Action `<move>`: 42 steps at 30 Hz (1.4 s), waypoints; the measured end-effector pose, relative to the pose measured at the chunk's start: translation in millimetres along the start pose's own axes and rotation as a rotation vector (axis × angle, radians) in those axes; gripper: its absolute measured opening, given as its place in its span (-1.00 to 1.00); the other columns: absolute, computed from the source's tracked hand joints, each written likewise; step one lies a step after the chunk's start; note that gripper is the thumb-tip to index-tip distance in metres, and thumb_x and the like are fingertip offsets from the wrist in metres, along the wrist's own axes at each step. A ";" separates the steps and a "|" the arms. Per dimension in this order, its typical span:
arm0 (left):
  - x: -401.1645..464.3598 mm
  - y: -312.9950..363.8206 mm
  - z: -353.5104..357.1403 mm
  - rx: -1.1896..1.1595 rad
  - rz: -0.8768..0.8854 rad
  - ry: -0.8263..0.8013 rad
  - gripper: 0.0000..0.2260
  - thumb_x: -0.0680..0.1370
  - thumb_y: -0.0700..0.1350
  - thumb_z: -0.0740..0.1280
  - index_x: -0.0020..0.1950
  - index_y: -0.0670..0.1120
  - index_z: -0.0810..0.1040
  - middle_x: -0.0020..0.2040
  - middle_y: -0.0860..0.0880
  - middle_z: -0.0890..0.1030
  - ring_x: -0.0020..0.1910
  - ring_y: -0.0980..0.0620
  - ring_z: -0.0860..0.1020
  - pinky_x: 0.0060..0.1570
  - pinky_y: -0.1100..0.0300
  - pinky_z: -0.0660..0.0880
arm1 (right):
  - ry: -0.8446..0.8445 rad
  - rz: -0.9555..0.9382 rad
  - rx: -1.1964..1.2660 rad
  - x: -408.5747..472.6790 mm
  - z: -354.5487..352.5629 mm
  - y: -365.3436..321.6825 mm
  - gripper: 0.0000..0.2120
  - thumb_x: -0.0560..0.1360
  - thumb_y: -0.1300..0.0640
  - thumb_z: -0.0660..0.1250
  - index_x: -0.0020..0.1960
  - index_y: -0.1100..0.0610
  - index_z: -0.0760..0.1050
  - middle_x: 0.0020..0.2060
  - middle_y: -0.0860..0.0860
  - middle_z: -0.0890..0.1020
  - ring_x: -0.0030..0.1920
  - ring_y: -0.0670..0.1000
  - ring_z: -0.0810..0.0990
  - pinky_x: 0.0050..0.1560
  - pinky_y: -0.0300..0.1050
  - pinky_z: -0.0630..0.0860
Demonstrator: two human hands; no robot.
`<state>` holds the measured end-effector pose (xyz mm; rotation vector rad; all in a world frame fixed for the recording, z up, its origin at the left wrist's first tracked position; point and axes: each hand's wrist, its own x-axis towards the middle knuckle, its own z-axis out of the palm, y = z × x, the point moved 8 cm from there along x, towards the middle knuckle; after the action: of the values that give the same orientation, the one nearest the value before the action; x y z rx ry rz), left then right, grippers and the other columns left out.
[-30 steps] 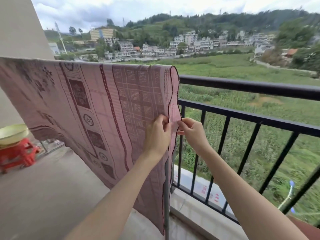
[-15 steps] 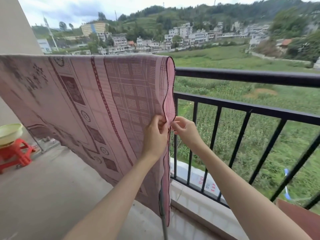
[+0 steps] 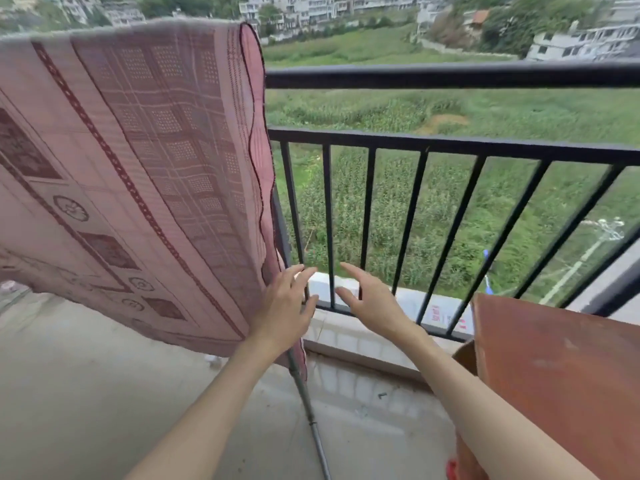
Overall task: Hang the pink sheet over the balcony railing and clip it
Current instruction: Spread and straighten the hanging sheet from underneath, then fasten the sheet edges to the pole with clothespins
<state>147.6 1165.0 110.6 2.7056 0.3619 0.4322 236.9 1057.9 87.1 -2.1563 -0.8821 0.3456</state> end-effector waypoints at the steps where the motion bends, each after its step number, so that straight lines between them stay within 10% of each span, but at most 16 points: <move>1: 0.5 3.8 15.1 0.060 0.056 -0.038 -0.62 0.55 -0.08 0.23 0.36 -0.10 0.37 0.34 -0.12 0.40 0.35 -0.10 0.34 0.31 0.00 0.30 | 0.030 0.019 -0.077 -9.7 -1.7 14.7 -0.48 0.55 0.00 0.23 0.47 0.09 0.22 0.41 0.01 0.36 0.41 0.02 0.30 0.39 -0.12 0.21; 16: -121.4 122.6 182.8 0.025 0.801 -0.651 -0.55 0.49 0.09 0.07 0.30 -0.05 0.42 0.23 -0.15 0.54 0.22 -0.20 0.51 0.05 -0.23 0.47 | 0.373 0.978 -0.306 -327.5 20.5 126.3 -0.45 0.56 -0.09 0.16 0.49 0.02 0.14 0.48 0.01 0.20 0.49 0.04 0.13 0.47 0.03 0.07; 20: -170.9 135.7 210.2 0.030 0.914 -0.763 -0.55 0.45 0.03 0.30 0.31 -0.02 0.33 0.22 -0.15 0.55 0.21 -0.19 0.52 0.05 -0.19 0.49 | 0.456 1.141 -0.219 -385.4 44.8 134.3 -0.50 0.57 -0.02 0.16 0.47 0.03 0.18 0.46 -0.02 0.26 0.46 0.02 0.18 0.42 -0.03 0.15; 23: -182.7 148.5 241.6 0.048 0.934 -0.836 -0.39 0.29 -0.07 0.54 0.28 -0.03 0.39 0.20 -0.15 0.56 0.17 -0.21 0.55 0.02 -0.14 0.52 | 0.516 1.220 -0.152 -397.9 46.1 166.5 -0.58 0.58 0.04 0.14 0.42 0.07 0.27 0.39 -0.01 0.35 0.39 0.04 0.28 0.34 -0.03 0.25; 28: -190.6 177.8 270.2 0.029 0.989 -0.881 -0.50 0.51 -0.20 0.30 0.44 -0.07 0.27 0.46 -0.09 0.28 0.44 -0.15 0.23 0.34 -0.04 0.25 | 0.565 1.271 -0.059 -382.7 44.0 213.5 -0.61 0.58 0.08 0.15 0.39 0.12 0.31 0.32 0.05 0.42 0.33 0.08 0.33 0.32 -0.03 0.29; 37: -142.3 160.0 307.7 0.036 1.023 -0.863 -0.67 0.28 -0.32 0.48 0.01 -0.12 0.60 -0.11 -0.10 0.58 -0.12 -0.16 0.58 -0.29 0.05 0.51 | 0.601 1.211 -0.058 -307.4 59.7 232.4 -0.69 0.53 0.14 0.25 0.27 0.12 0.44 0.11 0.07 0.49 0.15 0.12 0.41 0.13 0.00 0.39; 42: -111.9 112.5 292.3 -0.060 0.833 -0.938 -0.82 0.50 -0.19 0.33 0.08 -0.19 0.57 -0.03 -0.14 0.55 -0.02 -0.16 0.49 -0.02 -0.02 0.47 | 0.589 1.206 0.006 -285.3 76.1 209.1 -0.71 0.51 0.19 0.24 0.23 0.16 0.45 0.09 0.06 0.52 0.13 0.08 0.41 0.13 -0.10 0.35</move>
<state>166.5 936.0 -129.8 2.5220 -1.0117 -0.6261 93.4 805.8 -129.1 -2.3418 0.8054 0.2376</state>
